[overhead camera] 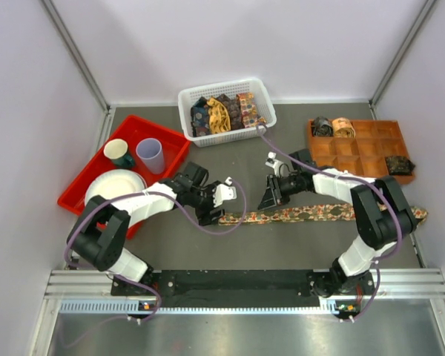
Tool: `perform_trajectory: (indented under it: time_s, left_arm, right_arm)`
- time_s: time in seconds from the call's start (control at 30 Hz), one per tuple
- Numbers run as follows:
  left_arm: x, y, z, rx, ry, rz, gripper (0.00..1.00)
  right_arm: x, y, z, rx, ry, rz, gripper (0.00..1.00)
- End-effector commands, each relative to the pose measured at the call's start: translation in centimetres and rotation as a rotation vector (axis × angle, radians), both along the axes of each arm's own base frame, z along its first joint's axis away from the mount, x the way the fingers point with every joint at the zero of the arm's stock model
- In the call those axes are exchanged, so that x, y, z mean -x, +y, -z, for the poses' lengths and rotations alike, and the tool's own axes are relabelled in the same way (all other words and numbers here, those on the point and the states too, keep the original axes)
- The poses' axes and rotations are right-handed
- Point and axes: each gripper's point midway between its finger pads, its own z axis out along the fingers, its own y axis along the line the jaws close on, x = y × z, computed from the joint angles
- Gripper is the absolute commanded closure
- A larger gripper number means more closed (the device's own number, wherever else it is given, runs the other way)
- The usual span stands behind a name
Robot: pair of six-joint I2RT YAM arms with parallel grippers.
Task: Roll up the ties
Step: Roll the tie at the center of the board.
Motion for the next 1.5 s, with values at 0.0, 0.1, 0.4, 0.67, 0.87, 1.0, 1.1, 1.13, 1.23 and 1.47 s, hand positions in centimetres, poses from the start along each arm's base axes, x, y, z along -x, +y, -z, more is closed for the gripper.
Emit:
perform_trajectory:
  time_s: [0.0, 0.1, 0.4, 0.67, 0.87, 1.0, 1.1, 1.13, 1.23, 1.47]
  left_arm:
    - [-0.3, -1.0, 0.1, 0.037, -0.024, 0.030, 0.25]
    - [0.3, -0.6, 0.8, 0.021, -0.013, 0.039, 0.27]
    - [1.8, 0.0, 0.7, 0.014, 0.025, 0.032, 0.33]
    - [1.5, -0.6, 1.3, -0.008, 0.029, 0.046, 0.33]
    - [1.2, -0.8, 1.3, -0.024, 0.031, 0.028, 0.48]
    - [0.6, -1.4, 0.0, -0.008, 0.026, 0.005, 0.59]
    - [0.9, -1.7, -1.0, 0.010, 0.030, 0.013, 0.63]
    - [1.0, -1.9, -1.6, 0.017, 0.026, 0.016, 0.64]
    - [1.4, -2.6, -2.4, 0.030, 0.021, 0.035, 0.65]
    - [1.2, -5.2, -3.8, 0.069, 0.022, 0.027, 0.65]
  right_arm:
    - [-0.9, 1.2, 0.7, 0.023, -0.023, 0.010, 0.83]
    - [-0.5, 1.6, 1.4, 0.044, -0.023, -0.005, 0.85]
    - [-0.3, 2.5, 3.5, 0.096, 0.036, -0.022, 0.89]
    - [-0.2, 2.5, 4.7, 0.116, 0.084, 0.003, 0.90]
    - [0.2, 2.2, 5.3, 0.131, 0.099, 0.005, 0.91]
    - [0.3, 2.1, 5.4, 0.134, 0.098, 0.000, 0.91]
    - [0.3, 2.1, 5.4, 0.137, 0.095, -0.001, 0.91]
    - [0.2, 2.1, 5.4, 0.137, 0.092, -0.001, 0.91]
    - [0.2, 2.1, 5.3, 0.136, 0.091, -0.007, 0.91]
    - [0.3, 2.2, 3.5, 0.113, 0.063, -0.025, 0.87]
